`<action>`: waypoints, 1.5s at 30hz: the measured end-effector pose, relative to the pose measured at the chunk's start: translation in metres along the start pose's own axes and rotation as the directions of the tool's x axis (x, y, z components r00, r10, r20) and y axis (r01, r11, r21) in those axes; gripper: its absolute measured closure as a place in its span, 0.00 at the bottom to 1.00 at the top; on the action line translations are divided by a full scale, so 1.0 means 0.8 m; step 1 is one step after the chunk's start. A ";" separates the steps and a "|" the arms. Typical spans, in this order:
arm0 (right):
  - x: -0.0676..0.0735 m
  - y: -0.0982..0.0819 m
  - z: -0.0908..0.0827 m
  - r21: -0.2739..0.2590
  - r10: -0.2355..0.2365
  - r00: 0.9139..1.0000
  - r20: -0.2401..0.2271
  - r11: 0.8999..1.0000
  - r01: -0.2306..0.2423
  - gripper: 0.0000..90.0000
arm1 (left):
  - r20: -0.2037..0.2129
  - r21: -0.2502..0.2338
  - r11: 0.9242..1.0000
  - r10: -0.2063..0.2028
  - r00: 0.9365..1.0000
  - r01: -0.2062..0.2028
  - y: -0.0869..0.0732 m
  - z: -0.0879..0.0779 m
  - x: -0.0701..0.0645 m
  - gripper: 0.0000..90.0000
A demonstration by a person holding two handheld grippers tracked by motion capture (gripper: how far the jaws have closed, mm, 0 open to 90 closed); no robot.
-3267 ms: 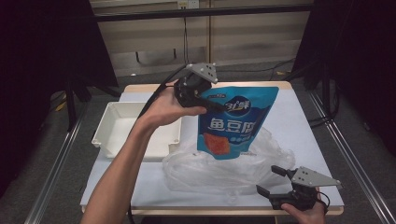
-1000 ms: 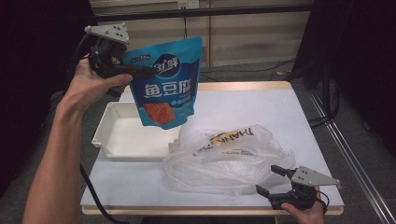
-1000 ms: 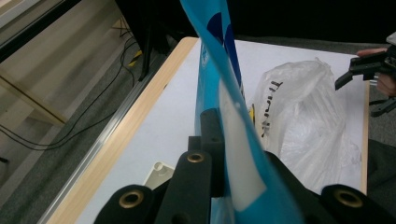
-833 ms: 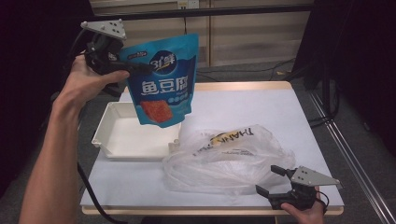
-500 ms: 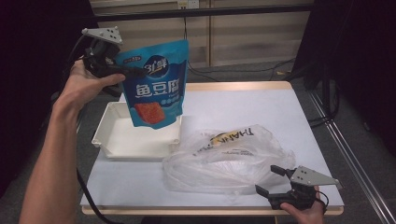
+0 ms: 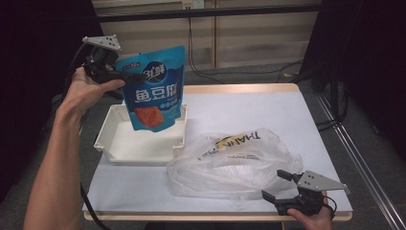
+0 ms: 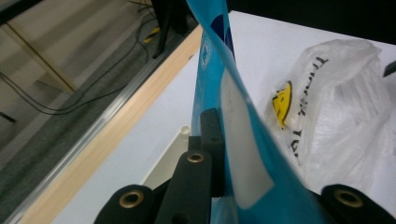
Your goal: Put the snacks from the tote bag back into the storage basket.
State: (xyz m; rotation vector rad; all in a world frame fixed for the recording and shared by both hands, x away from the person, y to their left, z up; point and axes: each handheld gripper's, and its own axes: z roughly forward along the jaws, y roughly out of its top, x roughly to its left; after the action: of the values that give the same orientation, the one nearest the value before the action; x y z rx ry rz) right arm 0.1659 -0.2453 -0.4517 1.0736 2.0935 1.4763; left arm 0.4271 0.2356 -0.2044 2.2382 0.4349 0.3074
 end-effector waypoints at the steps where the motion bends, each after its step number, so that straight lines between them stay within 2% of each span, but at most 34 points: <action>1: 0.000 0.000 0.000 0.000 0.000 1.000 0.000 1.000 0.000 0.13 | 0.000 0.000 1.000 -0.008 1.000 0.008 -0.003 0.003 0.001 1.00; 5: 0.000 0.000 0.000 0.000 0.001 1.000 0.002 1.000 -0.001 0.13 | 0.015 0.006 1.000 -0.018 1.000 0.018 -0.013 0.012 0.007 1.00; 10: 0.000 0.000 0.000 0.002 0.001 1.000 0.002 1.000 -0.001 0.13 | 0.018 0.035 0.999 -0.020 1.000 0.019 -0.018 0.024 0.014 1.00; 12: 0.000 0.000 0.000 0.001 0.001 1.000 -0.001 1.000 -0.001 0.13 | 0.020 0.031 0.999 -0.035 0.999 0.034 -0.020 0.030 0.016 1.00; 15: 0.000 0.000 0.000 0.001 0.000 1.000 -0.002 1.000 0.000 0.13 | 0.024 0.033 0.999 -0.033 0.999 0.032 -0.023 0.039 0.019 1.00; 19: 0.000 0.000 0.000 0.002 -0.001 1.000 -0.004 1.000 0.001 0.13 | 0.032 0.024 0.998 -0.055 0.998 0.054 -0.035 0.053 0.023 1.00; 23: 0.000 -0.001 0.000 0.002 0.001 1.000 -0.002 1.000 -0.001 0.13 | 0.035 0.026 0.998 -0.058 0.998 0.058 -0.038 0.060 0.027 1.00; 32: 0.001 0.000 0.000 0.007 0.003 1.000 -0.005 1.000 -0.003 0.13 | 0.009 0.014 0.995 -0.097 0.995 0.097 -0.055 0.076 0.042 1.00; 37: 0.000 0.000 0.001 0.008 0.002 1.000 -0.007 1.000 -0.001 0.13 | 0.003 0.029 0.997 -0.077 0.997 0.077 -0.054 0.083 0.044 1.00; 39: 0.000 0.000 0.001 0.008 -0.001 1.000 -0.007 1.000 0.001 0.13 | 0.012 0.012 0.996 -0.089 0.996 0.089 -0.056 0.085 0.047 1.00; 40: 0.001 0.000 0.001 0.008 -0.002 1.000 -0.006 1.000 0.002 0.13 | 0.003 0.010 0.996 -0.092 0.996 0.092 -0.057 0.087 0.048 1.00; 41: 0.001 0.000 0.000 0.008 0.003 1.000 -0.008 1.000 -0.003 0.13 | 0.007 0.015 0.995 -0.094 0.996 0.094 -0.057 0.089 0.049 1.00; 42: 0.001 -0.001 0.000 0.008 0.003 1.000 -0.009 1.000 -0.003 0.13 | -0.010 0.014 0.995 -0.103 0.995 0.103 -0.057 0.091 0.050 1.00; 44: 0.000 -0.001 0.000 0.003 -0.002 1.000 -0.008 1.000 0.002 0.13 | -0.003 0.014 0.994 -0.106 0.994 0.106 -0.058 0.093 0.051 1.00; 45: 0.000 -0.001 0.000 0.003 -0.001 1.000 -0.007 1.000 0.001 0.13 | 0.003 0.029 0.994 -0.108 0.994 0.108 -0.058 0.096 0.051 1.00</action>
State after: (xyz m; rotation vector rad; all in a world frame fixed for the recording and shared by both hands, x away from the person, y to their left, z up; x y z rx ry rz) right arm 0.1656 -0.2453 -0.4521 1.0696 2.1016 1.4790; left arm 0.4824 0.2282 -0.2855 2.2330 0.5592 0.2410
